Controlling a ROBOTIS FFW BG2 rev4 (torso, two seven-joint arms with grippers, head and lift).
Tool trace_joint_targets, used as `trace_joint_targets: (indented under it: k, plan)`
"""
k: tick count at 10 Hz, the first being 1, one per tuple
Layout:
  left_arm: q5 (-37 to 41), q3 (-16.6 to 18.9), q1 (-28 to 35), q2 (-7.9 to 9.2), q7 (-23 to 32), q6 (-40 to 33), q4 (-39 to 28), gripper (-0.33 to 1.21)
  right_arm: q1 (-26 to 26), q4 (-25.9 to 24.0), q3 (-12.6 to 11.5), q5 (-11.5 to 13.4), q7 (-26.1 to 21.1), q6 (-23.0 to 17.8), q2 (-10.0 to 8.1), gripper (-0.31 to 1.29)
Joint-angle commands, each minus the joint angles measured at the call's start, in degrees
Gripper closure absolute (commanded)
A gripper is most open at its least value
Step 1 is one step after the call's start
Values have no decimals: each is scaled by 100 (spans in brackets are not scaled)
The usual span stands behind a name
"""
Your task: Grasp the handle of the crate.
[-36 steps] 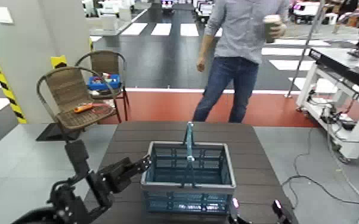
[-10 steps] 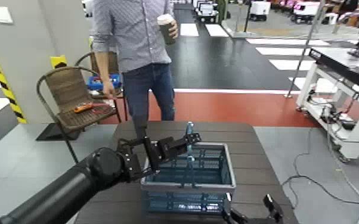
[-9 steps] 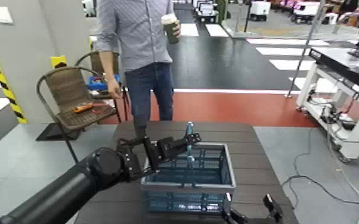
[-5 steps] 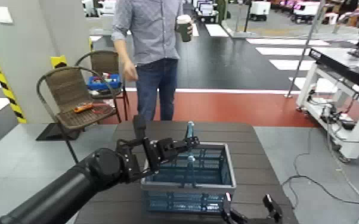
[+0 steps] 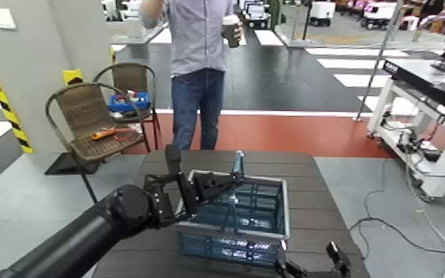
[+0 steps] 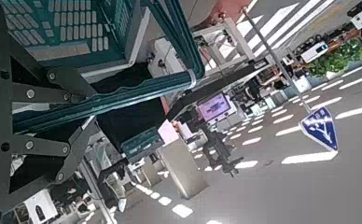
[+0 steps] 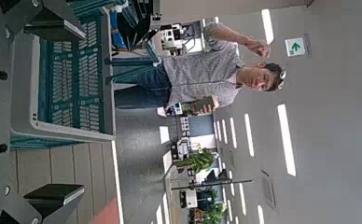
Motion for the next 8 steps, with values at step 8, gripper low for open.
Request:
trace_joint_targets:
  k: [8]
  plan:
    - [-9, 1675, 1991, 597, 1205, 908, -2967, 120, 128, -70, -135, 58, -88, -37, 69, 15]
